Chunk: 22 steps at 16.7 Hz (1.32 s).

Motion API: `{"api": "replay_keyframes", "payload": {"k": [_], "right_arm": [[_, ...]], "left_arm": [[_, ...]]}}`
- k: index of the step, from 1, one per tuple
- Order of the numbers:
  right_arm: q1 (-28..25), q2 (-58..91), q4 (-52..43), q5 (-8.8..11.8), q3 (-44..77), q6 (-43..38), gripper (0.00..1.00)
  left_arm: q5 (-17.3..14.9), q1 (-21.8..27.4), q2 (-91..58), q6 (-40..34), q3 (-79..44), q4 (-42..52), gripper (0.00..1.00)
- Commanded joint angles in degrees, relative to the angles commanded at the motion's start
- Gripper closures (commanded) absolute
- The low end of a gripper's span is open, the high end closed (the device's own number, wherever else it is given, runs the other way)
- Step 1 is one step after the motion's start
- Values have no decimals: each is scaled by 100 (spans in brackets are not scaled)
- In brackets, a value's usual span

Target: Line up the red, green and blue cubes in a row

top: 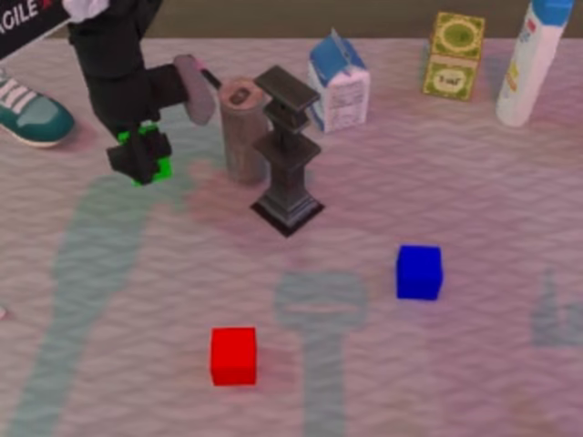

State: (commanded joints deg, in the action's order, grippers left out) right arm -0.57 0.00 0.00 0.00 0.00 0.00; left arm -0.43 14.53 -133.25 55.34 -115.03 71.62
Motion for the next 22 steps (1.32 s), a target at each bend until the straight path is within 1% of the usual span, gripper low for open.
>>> {"api": "replay_keyframes", "payload": {"k": [1,3,5,9,10,12,14,18,20,22], "right_arm": [[0,0,0,0,0,0,0],[0,0,0,0,0,0,0],[0,0,0,0,0,0,0],[0,0,0,0,0,0,0],[0,0,0,0,0,0,0],[0,0,0,0,0,0,0],[0,0,0,0,0,0,0],[0,0,0,0,0,0,0],[0,0,0,0,0,0,0],[0,0,0,0,0,0,0]], "left_arm": [[2,134,95,-61,111,-37,100],[6,560,380,-246,465,-145,100],[11,1170,746,-491,956,-271,100],[10,2640,1525,-1009,2086,-524,100],[10,2922,1701,-1123,2328,-585,100],[13,3304,1978,-1300,2684,-683,100],[16,3444,2095,-1374,2822,-726,100],[12,3425,2064,-1362,2820,-730,100],[22,3419,1993,-1381,2948,-951,100],[25,3427,1845,-1394,3195,-1393,100]]}}
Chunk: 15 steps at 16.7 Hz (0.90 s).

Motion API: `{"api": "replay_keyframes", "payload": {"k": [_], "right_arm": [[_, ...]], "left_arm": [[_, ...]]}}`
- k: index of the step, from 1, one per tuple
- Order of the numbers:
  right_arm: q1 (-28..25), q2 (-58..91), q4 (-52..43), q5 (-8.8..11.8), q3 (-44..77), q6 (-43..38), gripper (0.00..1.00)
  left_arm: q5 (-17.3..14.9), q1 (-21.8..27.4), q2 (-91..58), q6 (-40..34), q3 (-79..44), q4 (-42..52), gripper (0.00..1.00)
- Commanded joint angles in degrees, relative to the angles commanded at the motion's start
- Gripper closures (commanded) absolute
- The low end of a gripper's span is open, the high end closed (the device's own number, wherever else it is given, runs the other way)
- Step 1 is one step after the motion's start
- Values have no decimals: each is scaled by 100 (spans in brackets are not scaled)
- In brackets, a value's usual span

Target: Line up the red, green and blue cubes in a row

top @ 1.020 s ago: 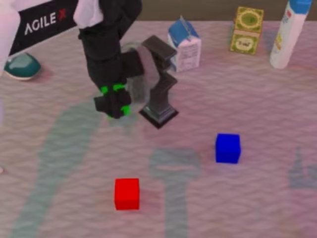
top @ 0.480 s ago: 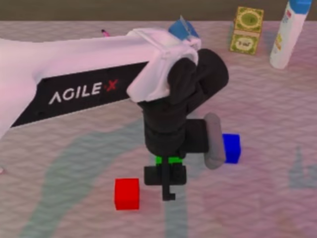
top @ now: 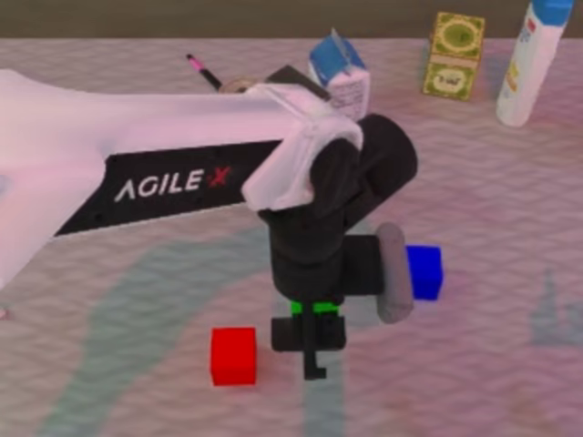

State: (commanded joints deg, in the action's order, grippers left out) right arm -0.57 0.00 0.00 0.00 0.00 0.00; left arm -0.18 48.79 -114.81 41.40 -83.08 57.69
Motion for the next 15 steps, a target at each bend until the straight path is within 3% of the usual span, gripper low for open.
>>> {"api": "replay_keyframes", "payload": {"k": [3,8,15], "right_arm": [[0,0,0,0,0,0,0],[0,0,0,0,0,0,0],[0,0,0,0,0,0,0]], "left_arm": [[-10,37,-252,4,371,-619,100],[-13,44,-316,2,469,-742,100],[-13,44,-316,2,469,-742,47]]}}
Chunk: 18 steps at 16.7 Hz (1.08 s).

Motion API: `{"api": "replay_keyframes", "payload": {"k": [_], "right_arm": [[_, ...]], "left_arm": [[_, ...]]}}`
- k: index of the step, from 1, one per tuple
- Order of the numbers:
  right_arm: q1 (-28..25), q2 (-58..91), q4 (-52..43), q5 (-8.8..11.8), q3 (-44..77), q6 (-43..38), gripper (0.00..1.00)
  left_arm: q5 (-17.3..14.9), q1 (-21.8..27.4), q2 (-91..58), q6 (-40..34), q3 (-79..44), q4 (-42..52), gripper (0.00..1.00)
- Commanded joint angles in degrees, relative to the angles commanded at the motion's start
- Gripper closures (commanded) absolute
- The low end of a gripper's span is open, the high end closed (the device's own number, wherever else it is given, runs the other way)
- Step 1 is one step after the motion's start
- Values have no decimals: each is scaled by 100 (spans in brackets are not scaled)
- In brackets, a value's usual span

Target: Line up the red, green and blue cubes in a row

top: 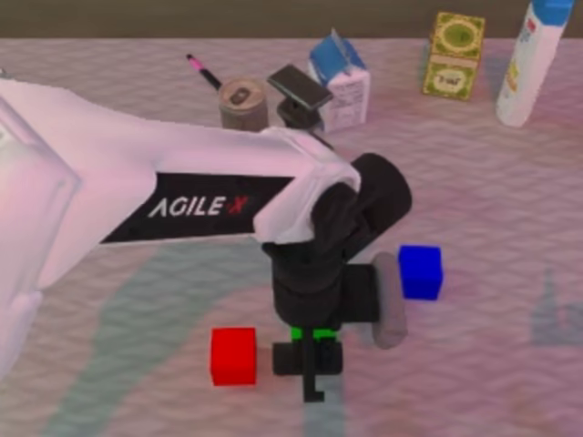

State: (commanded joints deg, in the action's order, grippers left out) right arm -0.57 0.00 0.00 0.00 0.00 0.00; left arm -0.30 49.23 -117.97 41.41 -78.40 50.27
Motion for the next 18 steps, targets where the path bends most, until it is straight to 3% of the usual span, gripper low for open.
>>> {"api": "replay_keyframes", "payload": {"k": [6,18], "right_arm": [[0,0,0,0,0,0,0],[0,0,0,0,0,0,0]], "left_arm": [[0,0,0,0,0,0,2],[11,-30,77,-4,-209,236,0]]}}
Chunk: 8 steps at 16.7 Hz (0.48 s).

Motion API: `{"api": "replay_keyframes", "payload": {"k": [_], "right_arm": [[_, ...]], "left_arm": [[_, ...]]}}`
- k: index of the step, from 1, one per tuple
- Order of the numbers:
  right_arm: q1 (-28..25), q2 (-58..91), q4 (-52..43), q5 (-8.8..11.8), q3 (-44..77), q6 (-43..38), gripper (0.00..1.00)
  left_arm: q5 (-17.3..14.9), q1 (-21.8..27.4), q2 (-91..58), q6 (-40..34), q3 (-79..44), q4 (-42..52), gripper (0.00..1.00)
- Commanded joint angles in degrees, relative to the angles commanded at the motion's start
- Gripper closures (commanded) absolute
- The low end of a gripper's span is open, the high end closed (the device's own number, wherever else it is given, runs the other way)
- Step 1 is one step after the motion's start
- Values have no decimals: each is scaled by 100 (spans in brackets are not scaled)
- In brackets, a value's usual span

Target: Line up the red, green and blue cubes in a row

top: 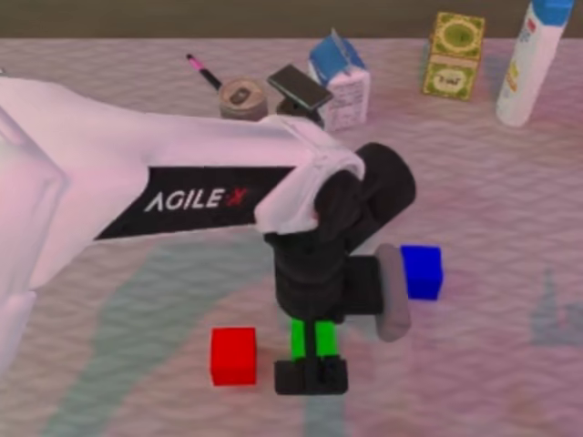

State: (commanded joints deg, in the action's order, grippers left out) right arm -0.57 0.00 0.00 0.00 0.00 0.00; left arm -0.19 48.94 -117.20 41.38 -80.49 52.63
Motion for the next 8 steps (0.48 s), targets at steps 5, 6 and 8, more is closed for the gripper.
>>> {"api": "replay_keyframes", "payload": {"k": [5,6,8], "right_arm": [[0,0,0,0,0,0,0],[0,0,0,0,0,0,0],[0,0,0,0,0,0,0]], "left_arm": [[-5,-68,345,1,-661,1084,0],[-7,-82,397,-5,-723,1176,0],[-8,-90,421,-9,-741,1207,0]]}}
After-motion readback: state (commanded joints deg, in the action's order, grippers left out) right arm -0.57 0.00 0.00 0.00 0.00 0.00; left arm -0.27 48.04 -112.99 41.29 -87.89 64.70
